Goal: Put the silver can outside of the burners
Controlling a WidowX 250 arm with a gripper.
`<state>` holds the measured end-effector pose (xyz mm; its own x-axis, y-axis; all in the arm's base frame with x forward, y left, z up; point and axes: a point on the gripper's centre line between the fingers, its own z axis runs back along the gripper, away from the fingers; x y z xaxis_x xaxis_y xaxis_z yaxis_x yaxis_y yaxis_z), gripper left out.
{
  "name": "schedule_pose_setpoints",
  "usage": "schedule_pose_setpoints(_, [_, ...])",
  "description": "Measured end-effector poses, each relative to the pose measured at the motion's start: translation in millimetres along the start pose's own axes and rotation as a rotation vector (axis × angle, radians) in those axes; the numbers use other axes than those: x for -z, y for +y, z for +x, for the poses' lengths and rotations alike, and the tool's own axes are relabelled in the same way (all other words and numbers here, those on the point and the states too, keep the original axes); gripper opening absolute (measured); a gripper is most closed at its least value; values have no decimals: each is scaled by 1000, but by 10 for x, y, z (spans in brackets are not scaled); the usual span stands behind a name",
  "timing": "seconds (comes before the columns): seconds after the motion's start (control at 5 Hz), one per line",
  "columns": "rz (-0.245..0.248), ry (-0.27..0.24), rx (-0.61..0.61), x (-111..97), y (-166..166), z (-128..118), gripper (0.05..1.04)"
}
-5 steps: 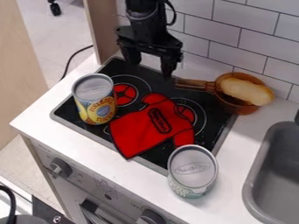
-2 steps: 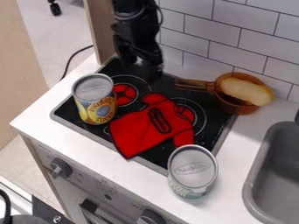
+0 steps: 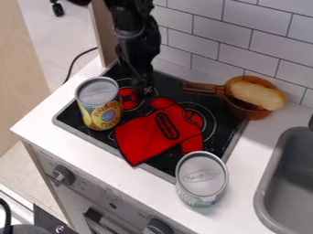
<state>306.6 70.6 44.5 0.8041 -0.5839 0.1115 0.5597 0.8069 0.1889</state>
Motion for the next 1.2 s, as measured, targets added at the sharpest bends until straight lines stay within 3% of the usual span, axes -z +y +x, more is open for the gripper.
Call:
schedule_pose_setpoints(0.6, [13,47,34,90,98,-306,998])
schedule_pose_setpoints(1.2, [-6,89,8,88,250,-618,998])
